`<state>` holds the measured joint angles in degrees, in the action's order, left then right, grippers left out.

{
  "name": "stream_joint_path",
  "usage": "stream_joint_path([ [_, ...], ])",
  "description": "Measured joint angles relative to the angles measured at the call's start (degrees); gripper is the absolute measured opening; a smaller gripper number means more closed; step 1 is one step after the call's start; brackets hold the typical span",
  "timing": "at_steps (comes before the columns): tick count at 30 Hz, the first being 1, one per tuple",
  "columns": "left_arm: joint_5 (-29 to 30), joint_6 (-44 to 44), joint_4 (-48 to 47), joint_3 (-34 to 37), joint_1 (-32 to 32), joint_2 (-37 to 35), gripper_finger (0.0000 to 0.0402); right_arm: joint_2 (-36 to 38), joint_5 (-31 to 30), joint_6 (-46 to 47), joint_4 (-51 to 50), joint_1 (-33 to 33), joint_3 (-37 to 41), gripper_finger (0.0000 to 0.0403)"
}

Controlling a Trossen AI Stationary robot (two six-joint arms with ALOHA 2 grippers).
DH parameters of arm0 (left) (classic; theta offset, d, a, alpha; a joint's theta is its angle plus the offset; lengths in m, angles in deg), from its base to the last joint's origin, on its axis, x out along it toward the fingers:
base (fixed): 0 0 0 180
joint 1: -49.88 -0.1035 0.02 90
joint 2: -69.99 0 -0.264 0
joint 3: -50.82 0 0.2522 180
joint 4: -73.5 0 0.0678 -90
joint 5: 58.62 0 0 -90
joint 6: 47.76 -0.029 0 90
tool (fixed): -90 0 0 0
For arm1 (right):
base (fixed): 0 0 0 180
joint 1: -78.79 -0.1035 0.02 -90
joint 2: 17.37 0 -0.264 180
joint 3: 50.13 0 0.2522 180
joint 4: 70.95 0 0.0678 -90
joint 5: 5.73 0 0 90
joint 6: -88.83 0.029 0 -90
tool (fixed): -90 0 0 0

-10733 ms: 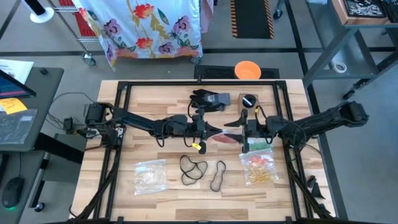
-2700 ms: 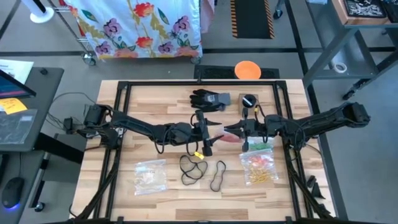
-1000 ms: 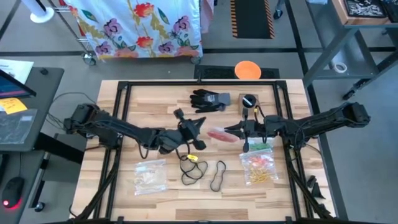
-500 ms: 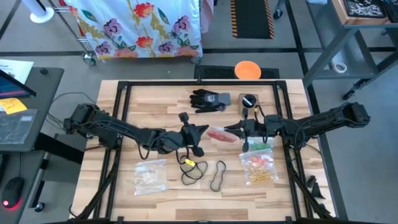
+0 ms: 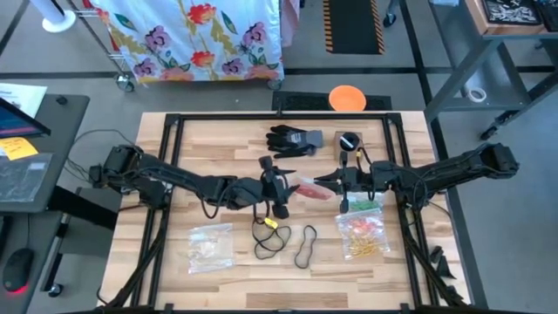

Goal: Sort rubber bands
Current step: Close the transparent zip bag containing the red rubber bands

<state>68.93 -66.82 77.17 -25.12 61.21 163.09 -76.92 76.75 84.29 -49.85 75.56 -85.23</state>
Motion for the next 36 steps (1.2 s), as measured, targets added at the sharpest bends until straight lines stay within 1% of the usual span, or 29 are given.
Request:
stream_joint_path([
  [3, -4.06, 1.98, 0.0, 0.0, -1.03, 0.0, 0.0244, 0.0, 0.0, 0.02, -0.07, 0.0, -0.02, 0.0022],
  [6, -9.84, 2.86, 1.85, -0.03, -2.53, 1.5, 0.028, 0.0, 0.0, 0.02, -0.11, 0.0, -0.02, 0.0022],
  [9, -12.84, 2.09, 5.21, -0.02, -3.83, 4.28, 0.0292, 0.0, -0.03, 0.02, 0.08, 0.0, -0.02, 0.0022],
  [12, -13.25, 0.98, 8.7, 0.0, -4.55, 6.1, 0.0293, 0.0, -0.03, 0.02, 0.11, 0.0, -0.02, 0.0022],
  [18, -13.25, 1.12, 10.68, -0.02, -4.6, 6.32, 0.0274, 0.0, -0.03, 0.02, -0.33, 0.0, -0.02, 0.0022],
  [24, -13.24, 1.02, 12.4, -0.02, -3.97, 6.21, 0.0242, 0.0, -0.03, 0.04, -0.74, 0.0, -0.02, 0.0022],
  [36, -13.21, 1.76, 12.02, -0.02, -3.96, 6.21, 0.0143, 0.0, -0.03, 0.04, -0.56, 0.0, -0.02, 0.0022],
])
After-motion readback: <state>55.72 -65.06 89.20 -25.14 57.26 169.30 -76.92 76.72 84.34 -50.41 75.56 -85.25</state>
